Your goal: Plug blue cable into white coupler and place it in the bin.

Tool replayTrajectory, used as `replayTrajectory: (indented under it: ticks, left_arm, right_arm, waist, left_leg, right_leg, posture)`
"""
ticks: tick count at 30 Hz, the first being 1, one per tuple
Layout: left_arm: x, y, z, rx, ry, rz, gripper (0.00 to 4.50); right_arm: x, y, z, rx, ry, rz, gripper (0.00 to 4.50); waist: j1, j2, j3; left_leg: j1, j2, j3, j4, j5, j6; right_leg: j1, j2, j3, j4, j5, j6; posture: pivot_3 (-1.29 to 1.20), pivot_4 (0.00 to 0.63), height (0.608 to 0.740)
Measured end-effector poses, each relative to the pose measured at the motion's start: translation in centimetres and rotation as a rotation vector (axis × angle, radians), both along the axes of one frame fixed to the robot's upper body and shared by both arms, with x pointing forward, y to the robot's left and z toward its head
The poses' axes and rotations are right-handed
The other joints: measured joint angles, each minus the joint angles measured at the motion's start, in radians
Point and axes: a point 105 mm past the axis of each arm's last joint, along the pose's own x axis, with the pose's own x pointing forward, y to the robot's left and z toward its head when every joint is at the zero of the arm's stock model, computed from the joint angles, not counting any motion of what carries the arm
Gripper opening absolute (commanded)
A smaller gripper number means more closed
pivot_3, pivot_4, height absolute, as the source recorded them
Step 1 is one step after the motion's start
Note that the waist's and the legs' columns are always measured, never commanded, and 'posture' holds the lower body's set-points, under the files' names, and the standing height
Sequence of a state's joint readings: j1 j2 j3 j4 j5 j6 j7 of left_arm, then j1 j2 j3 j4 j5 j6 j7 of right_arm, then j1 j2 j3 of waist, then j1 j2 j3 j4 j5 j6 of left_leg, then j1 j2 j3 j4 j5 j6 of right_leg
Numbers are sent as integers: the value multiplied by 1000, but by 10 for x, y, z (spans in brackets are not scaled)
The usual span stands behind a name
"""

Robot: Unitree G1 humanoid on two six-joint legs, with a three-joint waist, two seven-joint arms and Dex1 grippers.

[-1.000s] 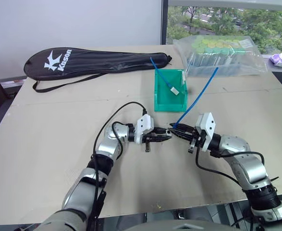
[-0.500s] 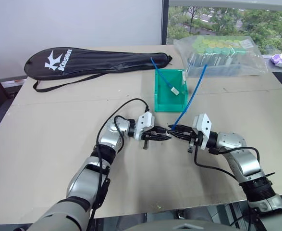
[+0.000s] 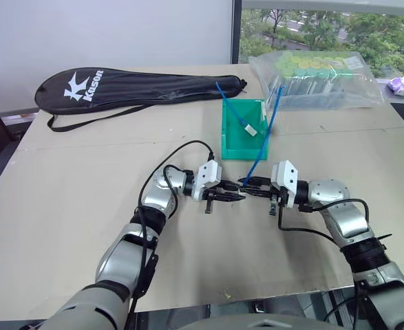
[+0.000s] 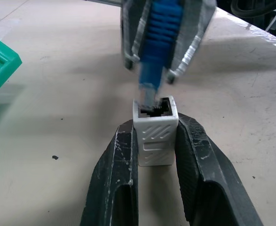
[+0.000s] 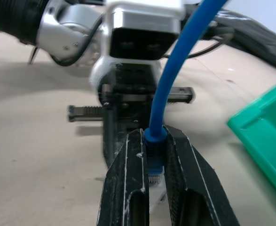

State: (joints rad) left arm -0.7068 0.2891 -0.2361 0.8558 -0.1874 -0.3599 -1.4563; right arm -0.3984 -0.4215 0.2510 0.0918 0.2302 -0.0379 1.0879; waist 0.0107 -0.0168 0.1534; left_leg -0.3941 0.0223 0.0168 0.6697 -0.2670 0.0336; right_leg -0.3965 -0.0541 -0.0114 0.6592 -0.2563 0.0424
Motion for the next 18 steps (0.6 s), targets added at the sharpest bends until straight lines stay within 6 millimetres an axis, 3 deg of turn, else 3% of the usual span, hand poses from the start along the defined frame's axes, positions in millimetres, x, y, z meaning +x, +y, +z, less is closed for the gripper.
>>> replayTrajectory:
  ticks: [9,18]
  left_arm:
    - [1,2,0,-1,2,9,484]
    - [1,6,-7,11,17,39,484]
  right_arm:
    - [8,6,-5,-58,22,54,0]
    - [13,9,-20,-96,108,80,0]
  waist:
    - [-1,-1,-3]
    - [-22,-1,-12]
  left_leg:
    - [2,0,0,0,0,0]
    - [18,1,0,-1,0,0]
  right_leg:
    - [1,0,0,1,0,0]
    - [17,0,0,1,0,0]
  posture:
    - [0,150,740]
    - [0,150,740]
